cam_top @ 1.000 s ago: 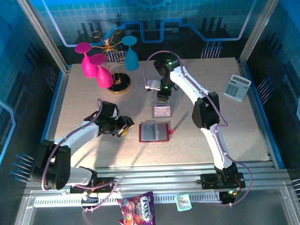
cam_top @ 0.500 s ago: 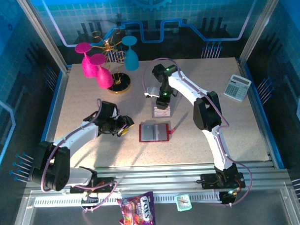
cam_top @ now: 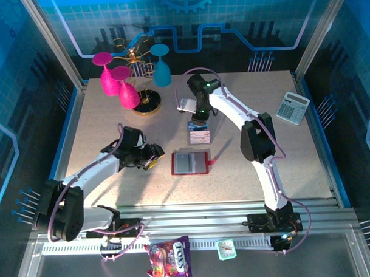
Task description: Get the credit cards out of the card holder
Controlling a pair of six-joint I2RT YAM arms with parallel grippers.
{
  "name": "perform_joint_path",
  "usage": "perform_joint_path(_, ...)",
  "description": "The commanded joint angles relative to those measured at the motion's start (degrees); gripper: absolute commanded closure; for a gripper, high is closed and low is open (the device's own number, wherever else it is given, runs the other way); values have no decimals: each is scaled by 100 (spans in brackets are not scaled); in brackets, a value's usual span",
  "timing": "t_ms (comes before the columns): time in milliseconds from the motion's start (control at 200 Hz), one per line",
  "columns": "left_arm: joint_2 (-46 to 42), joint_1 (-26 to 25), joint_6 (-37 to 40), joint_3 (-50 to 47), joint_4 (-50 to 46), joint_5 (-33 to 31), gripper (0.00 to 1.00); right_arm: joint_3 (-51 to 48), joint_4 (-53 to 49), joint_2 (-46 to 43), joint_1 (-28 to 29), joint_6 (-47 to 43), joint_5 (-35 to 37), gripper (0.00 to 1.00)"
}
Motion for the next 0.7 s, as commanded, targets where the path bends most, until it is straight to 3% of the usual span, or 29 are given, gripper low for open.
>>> perform_joint_path(0, -58, 67, -45, -49, -74, -41, 48, -241, 465, -554, 51, 138, 173, 55)
perform_joint_path(170, 52, 67, -54, -11, -19, 31, 48, -536, 815, -671, 19, 148, 215, 54)
perform_joint_path(690, 111, 67, -19, -10, -8, 77, 47, -386, 531, -155, 55, -61, -20, 53)
